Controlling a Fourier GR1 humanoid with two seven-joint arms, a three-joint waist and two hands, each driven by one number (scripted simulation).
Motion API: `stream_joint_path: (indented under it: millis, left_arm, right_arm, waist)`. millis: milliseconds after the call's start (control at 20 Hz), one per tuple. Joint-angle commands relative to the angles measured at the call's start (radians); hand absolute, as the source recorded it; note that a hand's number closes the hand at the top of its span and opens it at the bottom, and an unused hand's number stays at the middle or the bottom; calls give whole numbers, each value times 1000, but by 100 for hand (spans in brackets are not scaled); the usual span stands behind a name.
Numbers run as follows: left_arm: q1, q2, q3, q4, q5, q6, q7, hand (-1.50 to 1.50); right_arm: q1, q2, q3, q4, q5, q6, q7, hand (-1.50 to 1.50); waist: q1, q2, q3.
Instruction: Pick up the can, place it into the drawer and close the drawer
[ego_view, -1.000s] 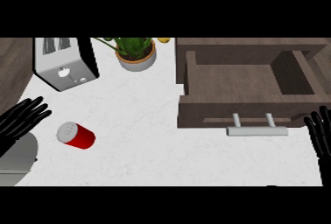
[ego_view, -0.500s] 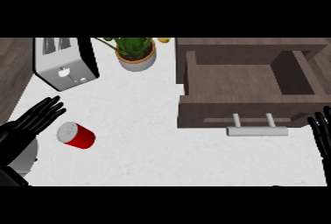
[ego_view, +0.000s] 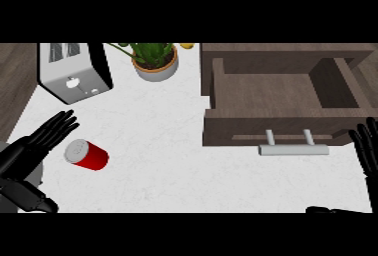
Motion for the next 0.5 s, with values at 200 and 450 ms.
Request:
stream_joint_path:
  millis: [200,450]
  left_arm:
    - [-80,74,-15,321,-199,16,-310,-150]
    - [-93,106,-36,367,-195,16,-341,-150]
  right_arm:
    - [65,27,15,-22,4,39,-52,-150]
    - [-6,-9,-41,-53,-35,23,52,-150]
  waist:
    - [-7,1,0]
    - [-3,0,0]
